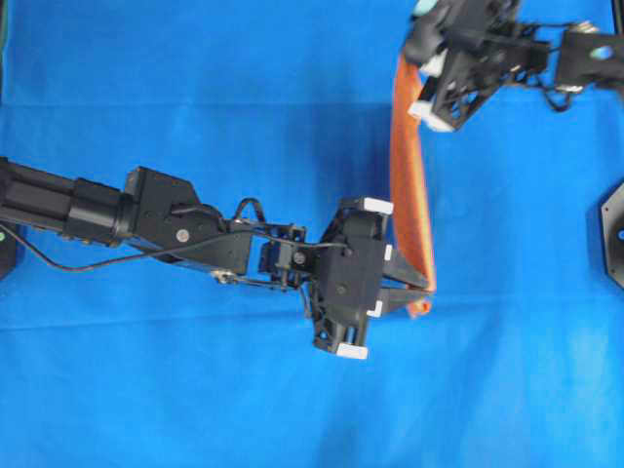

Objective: Fold the orange towel.
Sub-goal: 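Rotate the strip vertical, left gripper swinging its end downward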

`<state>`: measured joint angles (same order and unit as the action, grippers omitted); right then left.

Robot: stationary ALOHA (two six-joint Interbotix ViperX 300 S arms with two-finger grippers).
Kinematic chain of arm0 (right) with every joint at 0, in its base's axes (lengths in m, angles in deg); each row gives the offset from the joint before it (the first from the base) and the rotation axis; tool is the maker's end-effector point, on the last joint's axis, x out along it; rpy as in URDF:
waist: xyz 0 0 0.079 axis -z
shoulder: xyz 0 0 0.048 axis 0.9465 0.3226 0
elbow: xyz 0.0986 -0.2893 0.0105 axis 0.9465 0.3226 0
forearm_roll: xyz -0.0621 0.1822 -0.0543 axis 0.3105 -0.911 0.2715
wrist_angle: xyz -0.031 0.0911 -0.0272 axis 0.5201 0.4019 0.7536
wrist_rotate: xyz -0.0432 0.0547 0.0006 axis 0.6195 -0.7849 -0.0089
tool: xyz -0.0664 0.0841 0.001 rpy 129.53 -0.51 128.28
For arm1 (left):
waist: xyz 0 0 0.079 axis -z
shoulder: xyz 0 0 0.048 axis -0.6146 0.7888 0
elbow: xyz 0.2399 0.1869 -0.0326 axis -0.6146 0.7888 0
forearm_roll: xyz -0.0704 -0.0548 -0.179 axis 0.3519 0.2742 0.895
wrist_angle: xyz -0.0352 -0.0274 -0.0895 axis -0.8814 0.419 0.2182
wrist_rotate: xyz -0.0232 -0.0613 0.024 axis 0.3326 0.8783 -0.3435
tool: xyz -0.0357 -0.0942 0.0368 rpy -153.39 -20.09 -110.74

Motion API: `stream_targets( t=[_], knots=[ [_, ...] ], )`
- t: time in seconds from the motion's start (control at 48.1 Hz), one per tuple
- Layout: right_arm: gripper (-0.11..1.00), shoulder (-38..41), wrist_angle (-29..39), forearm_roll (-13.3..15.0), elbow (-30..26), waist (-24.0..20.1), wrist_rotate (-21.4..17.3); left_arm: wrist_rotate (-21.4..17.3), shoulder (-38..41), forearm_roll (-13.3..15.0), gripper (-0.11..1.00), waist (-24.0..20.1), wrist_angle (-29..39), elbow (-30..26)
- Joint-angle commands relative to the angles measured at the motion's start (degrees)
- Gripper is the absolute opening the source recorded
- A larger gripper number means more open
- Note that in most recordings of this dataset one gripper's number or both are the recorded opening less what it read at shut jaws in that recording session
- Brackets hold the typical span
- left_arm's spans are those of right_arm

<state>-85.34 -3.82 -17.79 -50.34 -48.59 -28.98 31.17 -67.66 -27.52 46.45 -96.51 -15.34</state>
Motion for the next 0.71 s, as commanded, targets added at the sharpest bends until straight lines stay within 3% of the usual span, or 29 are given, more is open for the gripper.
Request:
stream_targets(
  t=[0.0,0.353,0.686],
  knots=[
    [0.05,3.16,-3.6,0.7,-2.72,2.2,0.0,0.62,-1.76,0.09,0.03,1.76,-2.46,2.29],
    [0.06,12.57,-13.8,0.79,-7.38,1.67,2.64,8.96,-5.89,0.62,0.03,3.08,-7.65,15.82],
    [0.05,13.18,-15.91,0.7,-7.56,1.32,2.99,9.76,-5.89,0.62,0.03,3.16,-7.56,18.46]
  ],
)
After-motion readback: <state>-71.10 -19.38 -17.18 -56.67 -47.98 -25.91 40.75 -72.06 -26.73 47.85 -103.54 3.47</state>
